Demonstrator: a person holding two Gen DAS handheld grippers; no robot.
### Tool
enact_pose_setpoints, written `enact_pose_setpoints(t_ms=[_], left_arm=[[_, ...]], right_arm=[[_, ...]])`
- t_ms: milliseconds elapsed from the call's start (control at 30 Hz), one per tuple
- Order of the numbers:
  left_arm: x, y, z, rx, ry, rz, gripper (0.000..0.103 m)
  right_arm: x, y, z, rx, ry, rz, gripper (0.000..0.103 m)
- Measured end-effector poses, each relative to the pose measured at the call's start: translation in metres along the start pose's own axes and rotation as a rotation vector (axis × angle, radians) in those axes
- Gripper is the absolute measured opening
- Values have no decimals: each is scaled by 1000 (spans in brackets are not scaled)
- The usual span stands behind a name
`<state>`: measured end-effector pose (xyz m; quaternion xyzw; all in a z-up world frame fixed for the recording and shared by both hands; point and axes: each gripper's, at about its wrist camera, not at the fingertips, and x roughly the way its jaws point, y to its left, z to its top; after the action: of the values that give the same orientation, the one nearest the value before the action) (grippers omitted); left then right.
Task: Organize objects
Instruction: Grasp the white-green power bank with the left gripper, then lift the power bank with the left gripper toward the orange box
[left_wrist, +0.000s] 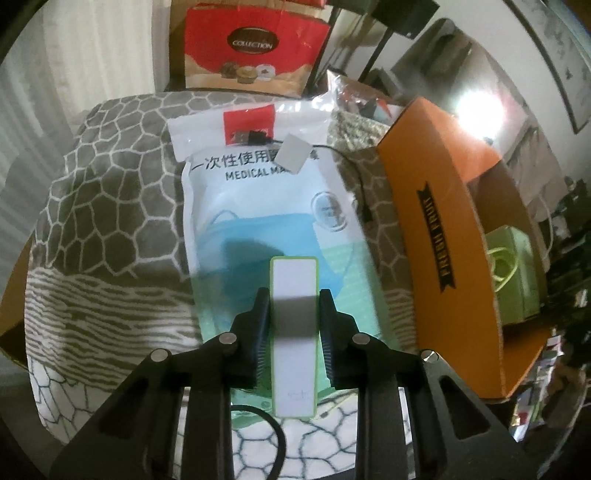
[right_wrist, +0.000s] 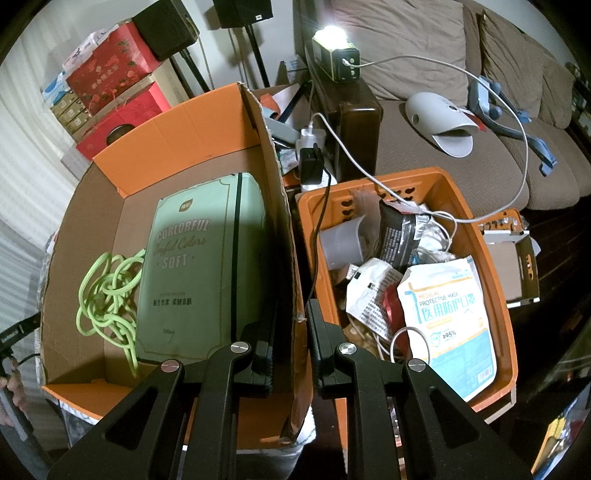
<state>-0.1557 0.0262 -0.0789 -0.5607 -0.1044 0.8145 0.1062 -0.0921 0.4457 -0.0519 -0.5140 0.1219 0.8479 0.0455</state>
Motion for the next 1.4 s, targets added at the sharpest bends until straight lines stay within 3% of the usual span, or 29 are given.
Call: enact_pose_setpoints(t_ms=[833, 1400], left_arm=[[-68, -32, 34, -24, -179, -118, 23], [-155, -48, 37, 83, -313, -109, 23]], right_arm=[[0, 0, 1, 0, 1, 0, 16], [0, 4, 6, -8, 2, 5, 15]])
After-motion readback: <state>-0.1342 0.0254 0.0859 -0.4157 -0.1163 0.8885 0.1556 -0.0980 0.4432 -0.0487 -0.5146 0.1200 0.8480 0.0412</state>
